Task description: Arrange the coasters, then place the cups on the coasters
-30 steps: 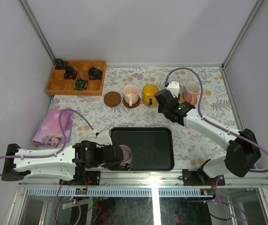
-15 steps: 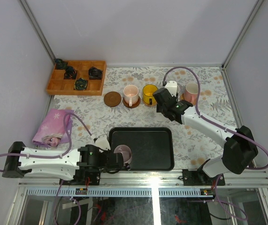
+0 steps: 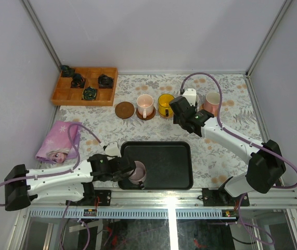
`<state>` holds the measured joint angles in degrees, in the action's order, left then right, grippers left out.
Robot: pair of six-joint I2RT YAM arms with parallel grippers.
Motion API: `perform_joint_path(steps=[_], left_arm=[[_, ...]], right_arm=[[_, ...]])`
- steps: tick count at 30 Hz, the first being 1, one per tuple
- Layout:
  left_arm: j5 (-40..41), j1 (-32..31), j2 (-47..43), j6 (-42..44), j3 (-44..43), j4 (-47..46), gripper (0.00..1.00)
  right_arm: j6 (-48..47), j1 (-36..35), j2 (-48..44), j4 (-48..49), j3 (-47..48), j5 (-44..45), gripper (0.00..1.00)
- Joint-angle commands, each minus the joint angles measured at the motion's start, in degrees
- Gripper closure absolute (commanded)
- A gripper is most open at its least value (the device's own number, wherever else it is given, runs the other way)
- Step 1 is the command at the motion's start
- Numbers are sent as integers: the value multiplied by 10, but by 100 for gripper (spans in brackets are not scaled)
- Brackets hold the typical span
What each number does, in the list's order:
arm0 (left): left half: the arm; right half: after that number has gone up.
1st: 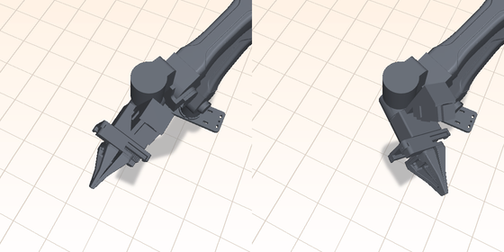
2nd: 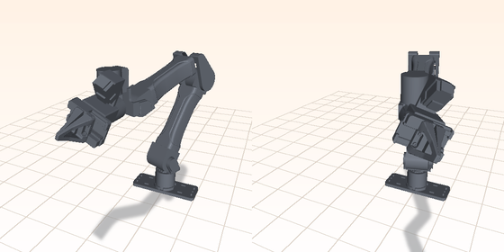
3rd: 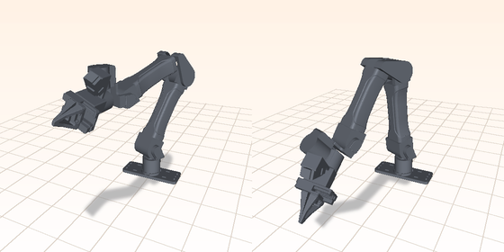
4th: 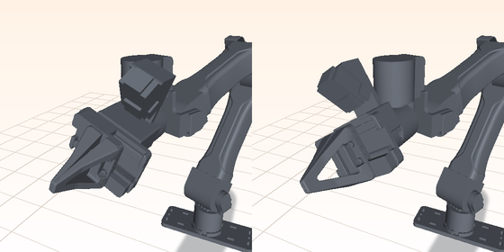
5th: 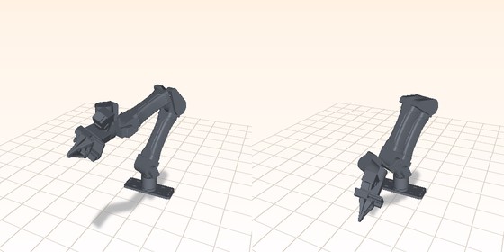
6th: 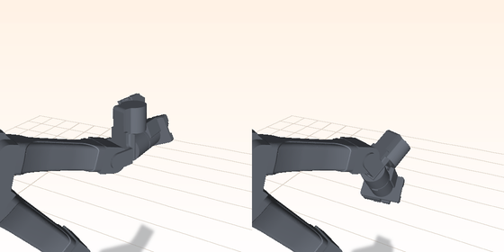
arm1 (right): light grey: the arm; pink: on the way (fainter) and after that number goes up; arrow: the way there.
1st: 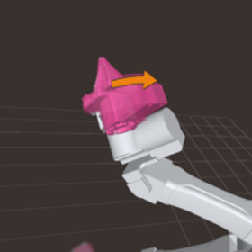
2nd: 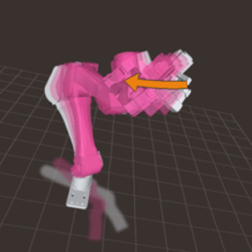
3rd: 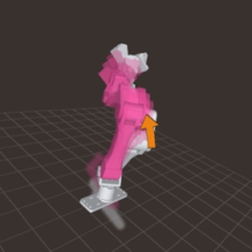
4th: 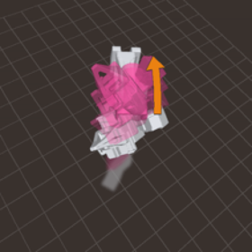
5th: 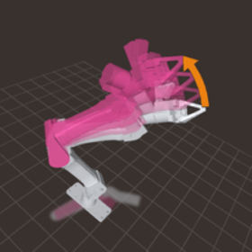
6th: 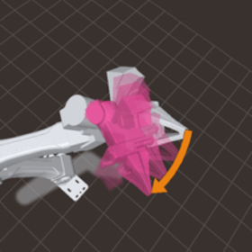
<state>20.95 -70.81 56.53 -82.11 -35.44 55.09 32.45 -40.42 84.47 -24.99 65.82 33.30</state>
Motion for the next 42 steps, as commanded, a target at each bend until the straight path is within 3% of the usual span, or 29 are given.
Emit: perform_joint_path(steps=[1, 7, 16, 26, 31, 33, 37, 38, 40, 42], left_arm=[[6, 66, 18, 136, 8, -95, 88], [-23, 152, 72, 259, 9, -192, 88], [-63, 221, 187, 432, -41, -316, 87], [-95, 232, 319, 495, -163, -397, 87], [-28, 243, 340, 523, -210, -370, 87], [-17, 258, 326, 537, -219, -354, 77], [-31, 265, 288, 555, -227, -298, 27], [-39, 264, 280, 549, -229, -278, 20], [-53, 264, 255, 528, -224, -239, 16], [-61, 265, 219, 495, -212, -205, 19]], right_arm=[[-3, 5, -3, -6, 28, 4, 44], [5, 5, -3, -9, 28, 8, 44], [12, 5, 1, -13, 35, 12, 44], [25, 5, -9, -24, 35, 18, 45], [25, 5, -22, -22, 26, 17, 45], [25, 5, -28, -19, 21, 19, 44], [21, 5, -37, -15, 15, 26, 44], [20, 5, -40, -13, 13, 28, 44], [18, 5, -43, -10, 10, 28, 43], [18, 5, -45, -8, 6, 29, 43]])
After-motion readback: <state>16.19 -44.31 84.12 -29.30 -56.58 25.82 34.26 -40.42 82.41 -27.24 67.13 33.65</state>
